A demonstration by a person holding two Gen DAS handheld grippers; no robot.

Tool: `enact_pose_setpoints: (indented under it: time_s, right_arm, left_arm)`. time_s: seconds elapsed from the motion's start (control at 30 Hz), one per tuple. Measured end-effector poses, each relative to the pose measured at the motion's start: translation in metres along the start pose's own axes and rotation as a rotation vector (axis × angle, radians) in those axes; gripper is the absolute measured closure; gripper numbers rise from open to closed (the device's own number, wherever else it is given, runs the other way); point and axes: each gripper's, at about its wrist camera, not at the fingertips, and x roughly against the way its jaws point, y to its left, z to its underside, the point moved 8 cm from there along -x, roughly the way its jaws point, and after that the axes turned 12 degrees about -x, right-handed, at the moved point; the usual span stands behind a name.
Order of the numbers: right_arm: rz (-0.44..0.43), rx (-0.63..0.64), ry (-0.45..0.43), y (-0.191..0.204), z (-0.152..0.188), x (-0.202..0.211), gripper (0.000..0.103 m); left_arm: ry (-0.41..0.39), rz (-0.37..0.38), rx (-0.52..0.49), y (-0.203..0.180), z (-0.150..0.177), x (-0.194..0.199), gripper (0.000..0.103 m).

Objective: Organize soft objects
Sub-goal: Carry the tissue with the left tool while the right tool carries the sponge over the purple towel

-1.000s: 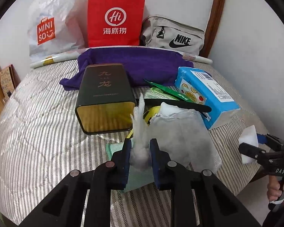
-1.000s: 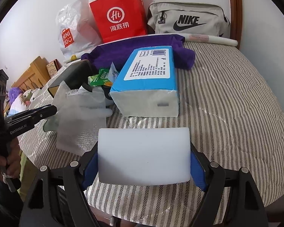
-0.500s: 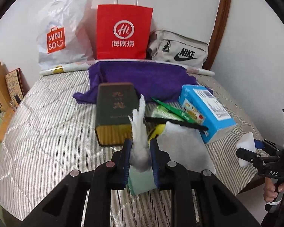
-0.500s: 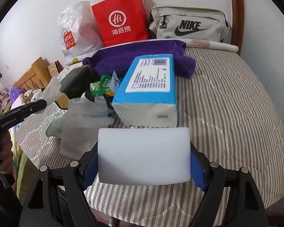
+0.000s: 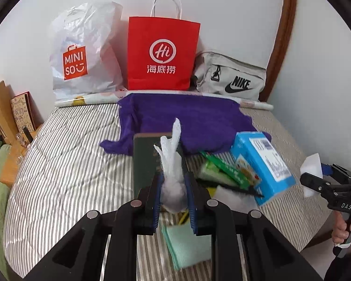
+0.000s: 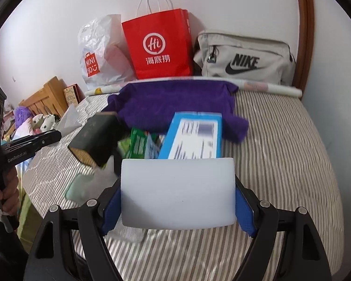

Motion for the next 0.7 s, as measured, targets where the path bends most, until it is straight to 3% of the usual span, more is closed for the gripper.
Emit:
enact_pose_setpoints:
  time_s: [0.27, 0.7]
  right_arm:
    - [-0.015, 0.012, -0.016, 0.005, -0.045, -0.021, 0.022]
    - [0.012, 0.019, 0.02, 0.0, -0.112, -0.087, 0.022]
  left_arm:
    - [-0.005, -0.011, -0.005, 0.017, -0.028, -0.016, 0.084]
    - [0.066, 0.011, 0.058, 0.051, -0.068, -0.084, 0.084]
